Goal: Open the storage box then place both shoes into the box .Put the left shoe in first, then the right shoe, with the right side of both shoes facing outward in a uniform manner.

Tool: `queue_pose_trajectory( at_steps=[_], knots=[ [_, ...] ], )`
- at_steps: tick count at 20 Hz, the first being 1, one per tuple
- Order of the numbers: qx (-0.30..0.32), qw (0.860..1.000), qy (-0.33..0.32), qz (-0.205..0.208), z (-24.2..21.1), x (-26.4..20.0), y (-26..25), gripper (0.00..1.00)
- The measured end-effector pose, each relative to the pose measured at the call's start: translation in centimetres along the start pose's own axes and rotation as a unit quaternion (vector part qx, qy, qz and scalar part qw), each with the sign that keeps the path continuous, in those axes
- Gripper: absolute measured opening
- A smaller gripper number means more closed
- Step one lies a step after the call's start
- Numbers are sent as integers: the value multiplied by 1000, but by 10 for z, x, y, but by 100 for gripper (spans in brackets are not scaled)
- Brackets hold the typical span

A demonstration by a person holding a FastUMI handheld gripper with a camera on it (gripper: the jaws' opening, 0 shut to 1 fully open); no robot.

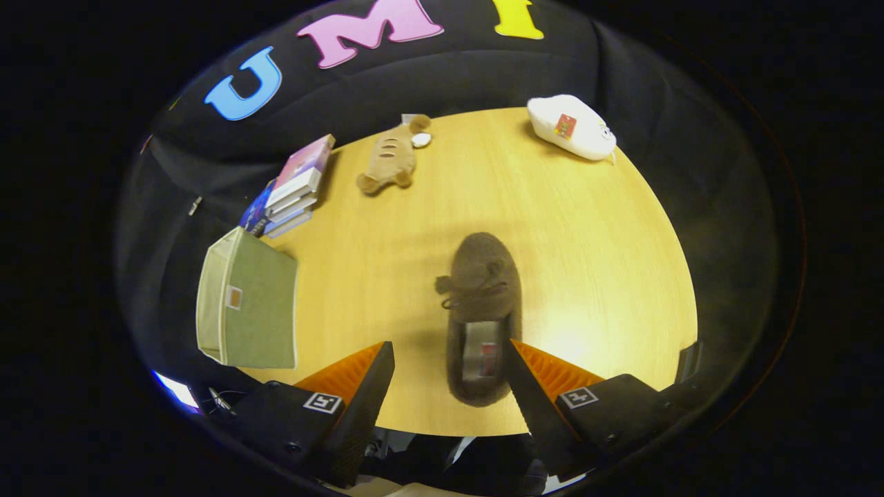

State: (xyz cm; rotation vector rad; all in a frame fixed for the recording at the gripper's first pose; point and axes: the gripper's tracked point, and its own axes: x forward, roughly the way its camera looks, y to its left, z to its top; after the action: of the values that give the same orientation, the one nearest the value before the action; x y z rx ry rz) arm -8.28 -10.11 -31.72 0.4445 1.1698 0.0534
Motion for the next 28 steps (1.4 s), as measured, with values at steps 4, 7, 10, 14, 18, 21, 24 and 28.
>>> queue_pose_trajectory(
  at_steps=[4,7,10,14,18,21,24,28],
  knots=[
    [6,999,26,-19,-15,28,-32,97],
    [5,999,29,-35,-11,54,-46,95],
    [-6,998,32,-47,-7,73,-52,89],
    [-28,996,47,-77,-13,84,-66,42],
    [6,997,43,-69,-13,80,-67,6],
    [29,998,29,-50,-11,68,-54,5],
    [42,998,18,-30,-8,51,-33,5],
    [44,999,-4,7,6,21,15,5]
  ],
)
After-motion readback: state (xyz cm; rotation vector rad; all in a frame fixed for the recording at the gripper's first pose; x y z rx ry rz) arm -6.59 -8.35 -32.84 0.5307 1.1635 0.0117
